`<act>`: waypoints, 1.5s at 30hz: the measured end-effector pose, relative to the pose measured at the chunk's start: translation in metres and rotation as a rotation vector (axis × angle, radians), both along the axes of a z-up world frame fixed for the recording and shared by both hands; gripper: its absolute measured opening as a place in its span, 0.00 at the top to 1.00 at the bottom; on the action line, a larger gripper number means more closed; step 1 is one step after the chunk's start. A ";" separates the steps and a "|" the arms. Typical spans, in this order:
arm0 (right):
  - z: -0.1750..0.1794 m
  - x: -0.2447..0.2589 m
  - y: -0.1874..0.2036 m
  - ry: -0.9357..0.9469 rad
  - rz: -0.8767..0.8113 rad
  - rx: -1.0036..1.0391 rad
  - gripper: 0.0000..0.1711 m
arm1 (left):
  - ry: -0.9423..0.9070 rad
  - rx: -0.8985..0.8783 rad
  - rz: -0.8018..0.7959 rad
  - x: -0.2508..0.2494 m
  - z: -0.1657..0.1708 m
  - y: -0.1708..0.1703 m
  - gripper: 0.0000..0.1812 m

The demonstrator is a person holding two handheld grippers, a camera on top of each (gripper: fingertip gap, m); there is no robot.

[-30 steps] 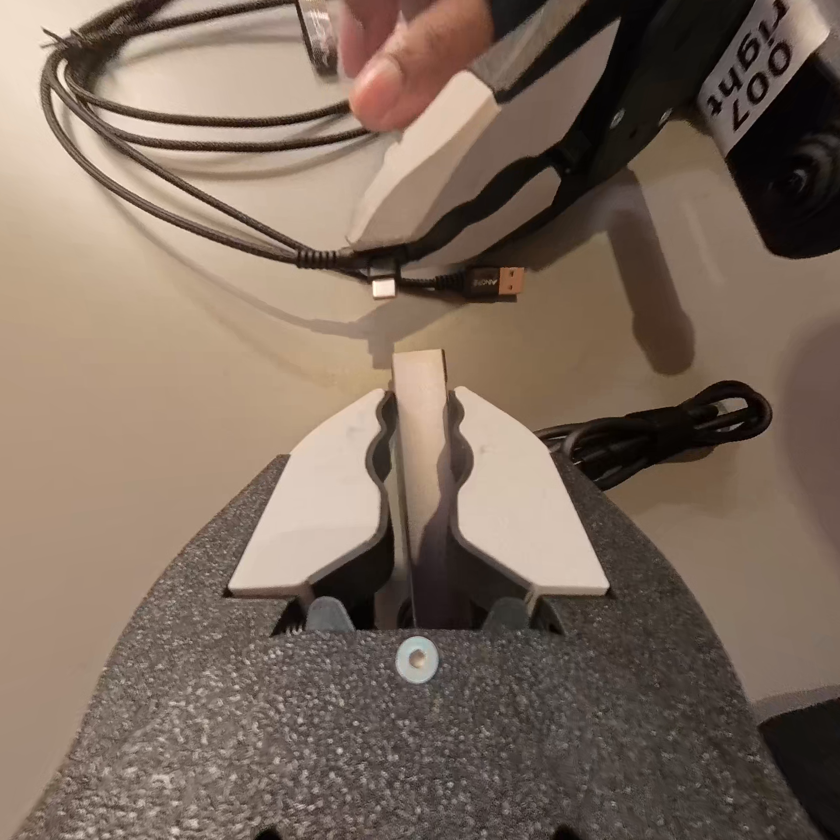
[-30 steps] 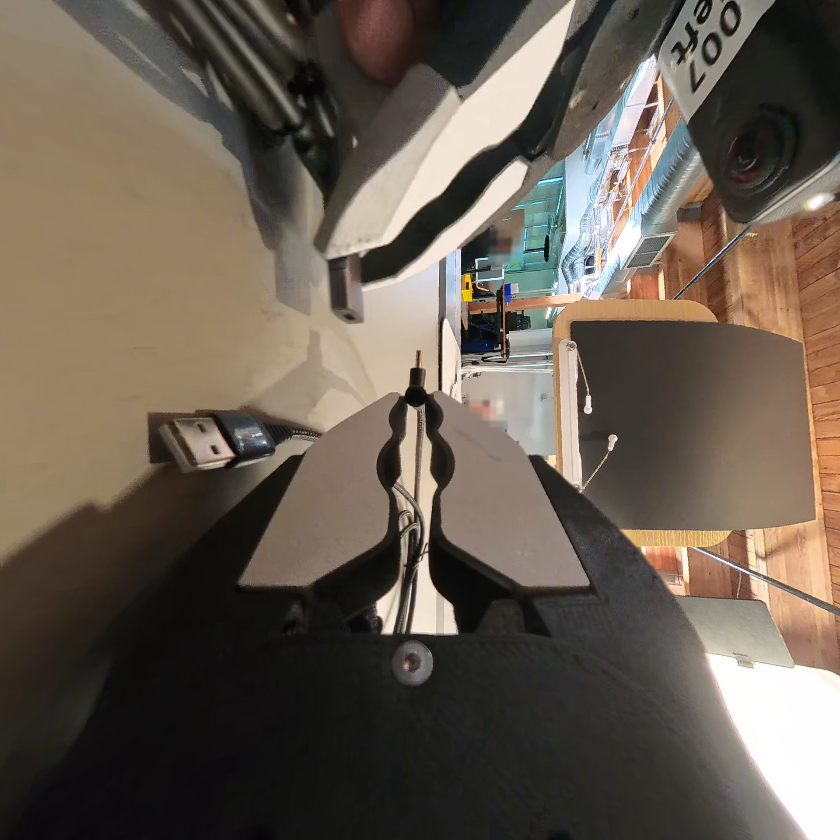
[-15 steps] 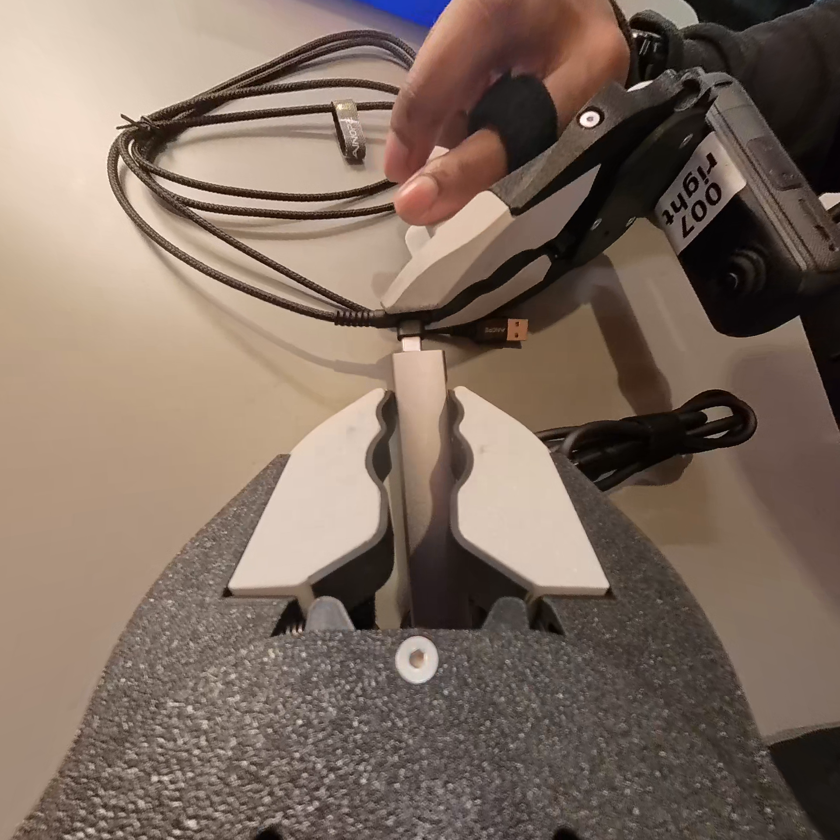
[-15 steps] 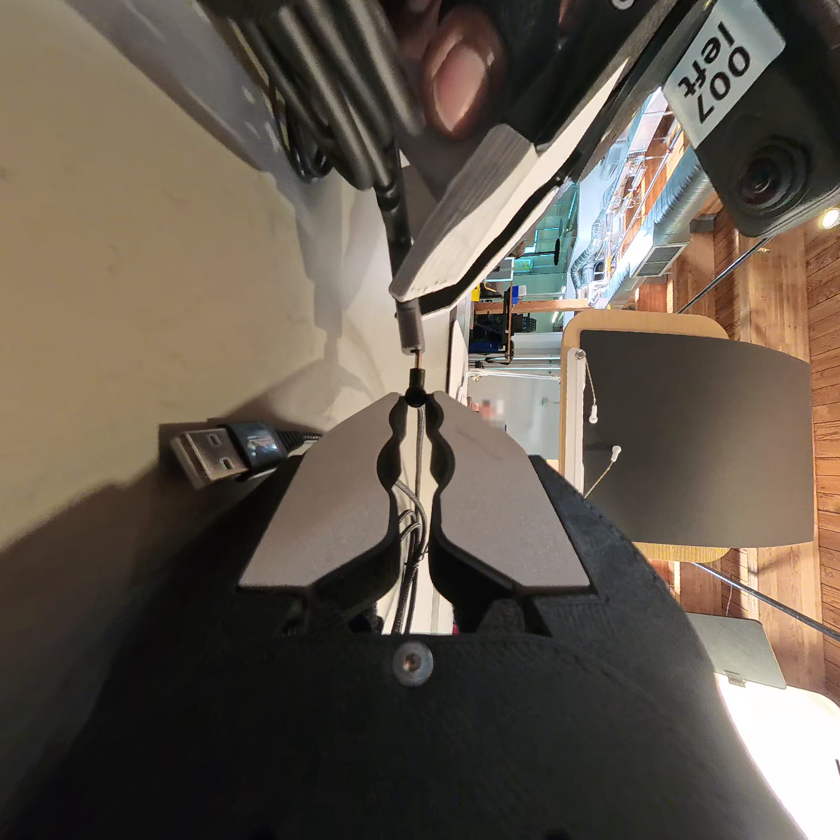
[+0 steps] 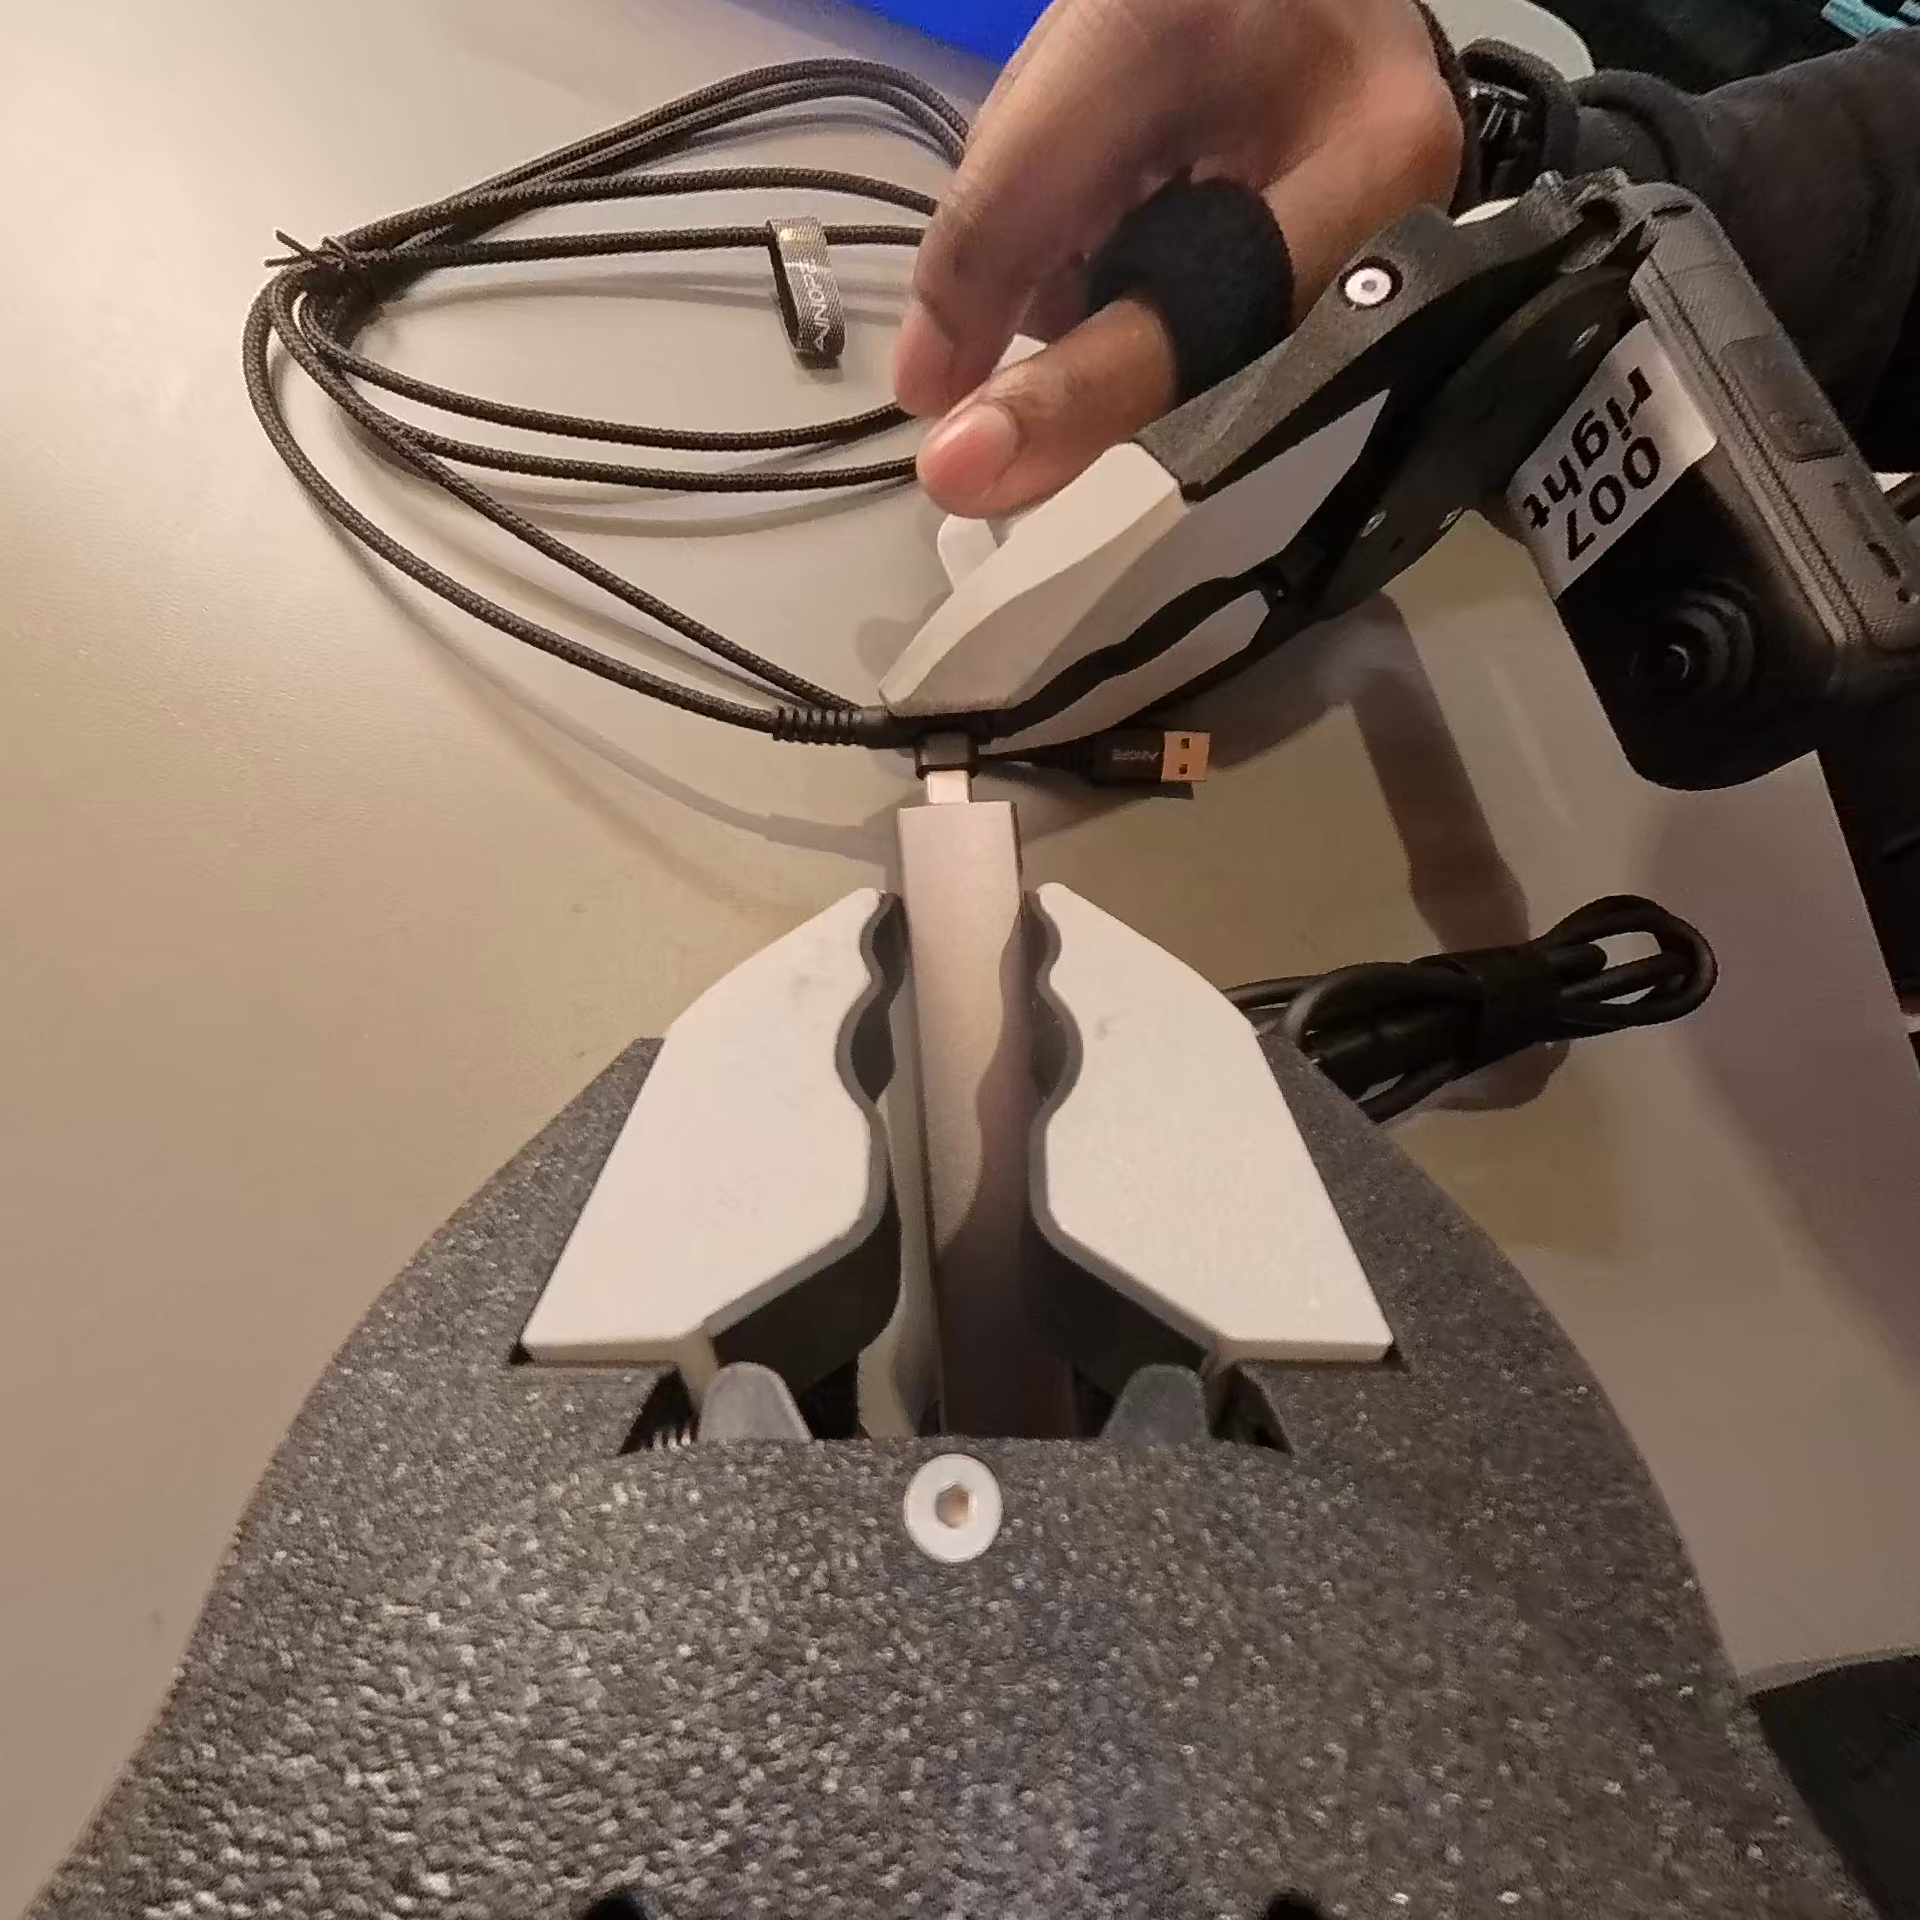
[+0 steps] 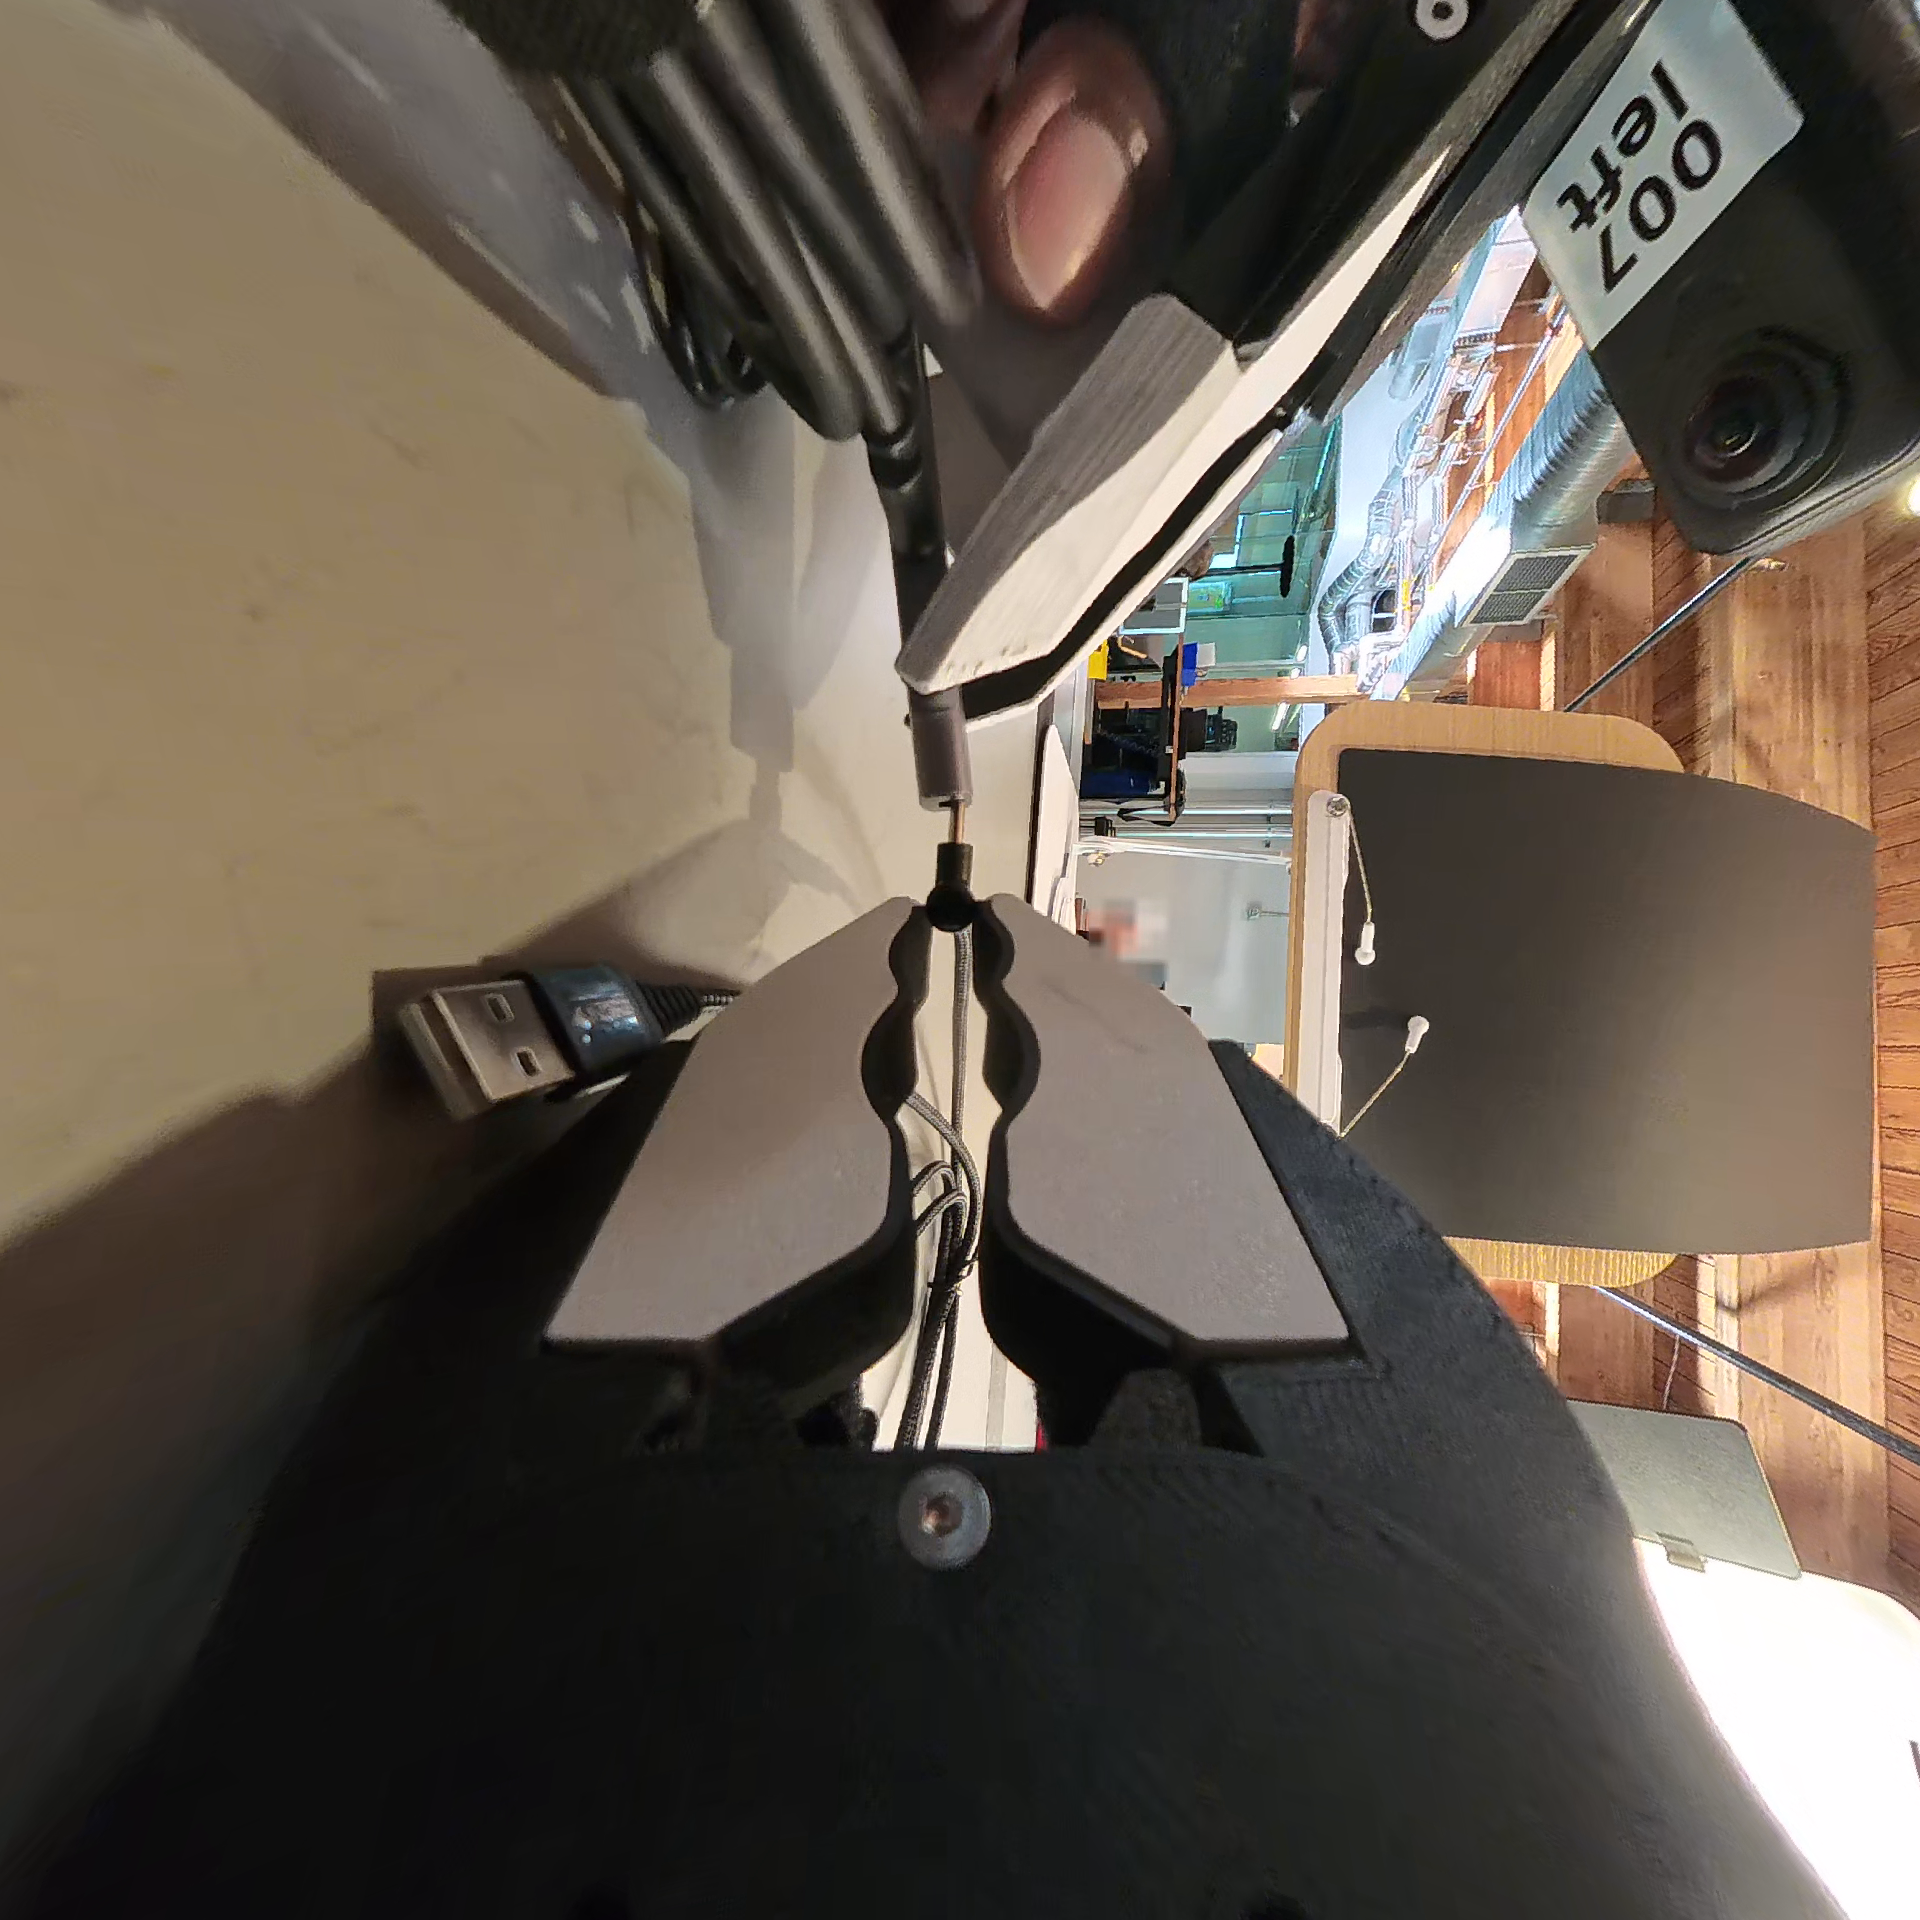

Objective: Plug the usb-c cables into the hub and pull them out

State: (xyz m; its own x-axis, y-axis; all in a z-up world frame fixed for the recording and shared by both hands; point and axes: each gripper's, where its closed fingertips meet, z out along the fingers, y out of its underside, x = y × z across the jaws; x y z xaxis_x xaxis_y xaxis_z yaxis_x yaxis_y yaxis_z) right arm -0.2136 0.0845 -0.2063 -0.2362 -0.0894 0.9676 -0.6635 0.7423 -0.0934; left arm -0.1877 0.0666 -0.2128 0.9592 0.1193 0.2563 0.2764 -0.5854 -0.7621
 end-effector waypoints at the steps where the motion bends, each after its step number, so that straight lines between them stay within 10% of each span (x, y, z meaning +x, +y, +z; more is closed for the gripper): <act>1: 0.000 0.000 0.000 -0.001 0.000 0.000 0.95 | -0.001 0.000 0.002 0.000 0.000 0.000 0.88; 45: 0.002 0.008 -0.001 0.095 -0.002 0.110 0.96 | 0.027 0.006 -0.033 0.002 0.000 0.002 0.88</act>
State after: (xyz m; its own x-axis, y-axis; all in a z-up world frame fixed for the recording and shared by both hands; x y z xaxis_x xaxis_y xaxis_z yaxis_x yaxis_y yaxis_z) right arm -0.2057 0.0834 -0.2044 -0.1447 -0.1956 0.9699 -0.6643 0.7457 0.0513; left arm -0.1856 0.0686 -0.2128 0.9692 0.0861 0.2309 0.2364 -0.5890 -0.7727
